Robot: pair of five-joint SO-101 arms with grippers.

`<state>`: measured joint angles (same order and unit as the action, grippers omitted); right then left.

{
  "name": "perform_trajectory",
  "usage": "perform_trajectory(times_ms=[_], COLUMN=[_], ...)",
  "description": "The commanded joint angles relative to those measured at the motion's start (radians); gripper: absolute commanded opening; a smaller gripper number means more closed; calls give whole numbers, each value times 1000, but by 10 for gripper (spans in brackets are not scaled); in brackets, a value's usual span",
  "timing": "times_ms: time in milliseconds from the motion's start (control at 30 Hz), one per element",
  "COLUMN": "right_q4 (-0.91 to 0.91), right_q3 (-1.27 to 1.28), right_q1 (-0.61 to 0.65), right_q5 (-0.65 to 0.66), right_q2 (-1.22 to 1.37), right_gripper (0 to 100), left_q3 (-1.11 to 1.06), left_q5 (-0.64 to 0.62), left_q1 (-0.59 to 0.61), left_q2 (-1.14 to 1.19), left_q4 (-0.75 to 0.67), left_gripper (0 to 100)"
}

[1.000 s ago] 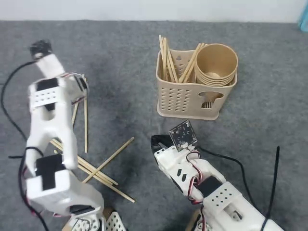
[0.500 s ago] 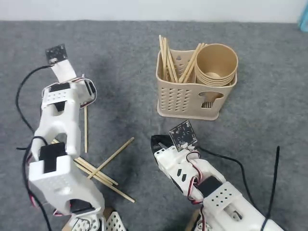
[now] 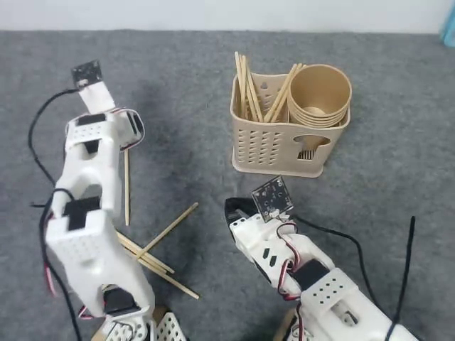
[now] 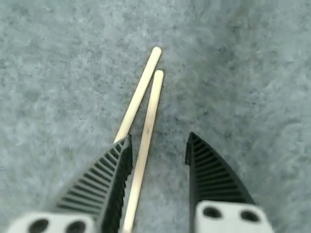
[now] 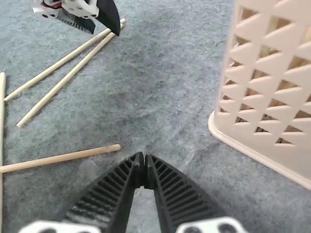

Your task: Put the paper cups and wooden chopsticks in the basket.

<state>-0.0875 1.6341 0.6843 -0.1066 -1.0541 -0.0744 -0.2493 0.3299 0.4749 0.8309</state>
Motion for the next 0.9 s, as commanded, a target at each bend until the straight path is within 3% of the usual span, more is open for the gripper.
perform_trajectory(times_ms=[0,333,500,767,867], right_q4=[21,21,21,21,21], right_q3=[-12,-12,-12,-12,-12], right_q1=[-8,-8,-8,-10,-10], right_q5=[15,15,17,20,20], right_q2=[-16,-16,-16,-16,-16], right_gripper=[13,13,13,13,13], left_q3=[240,786,1029,1354,1412], left_q5=[11,11,12,12,12], left_q1=[-9,-49,-54,-51,-21], left_q2=[95,437,572,690,664], left_q4=[143,532,695,931,928], left_gripper=[167,164,0,12,12])
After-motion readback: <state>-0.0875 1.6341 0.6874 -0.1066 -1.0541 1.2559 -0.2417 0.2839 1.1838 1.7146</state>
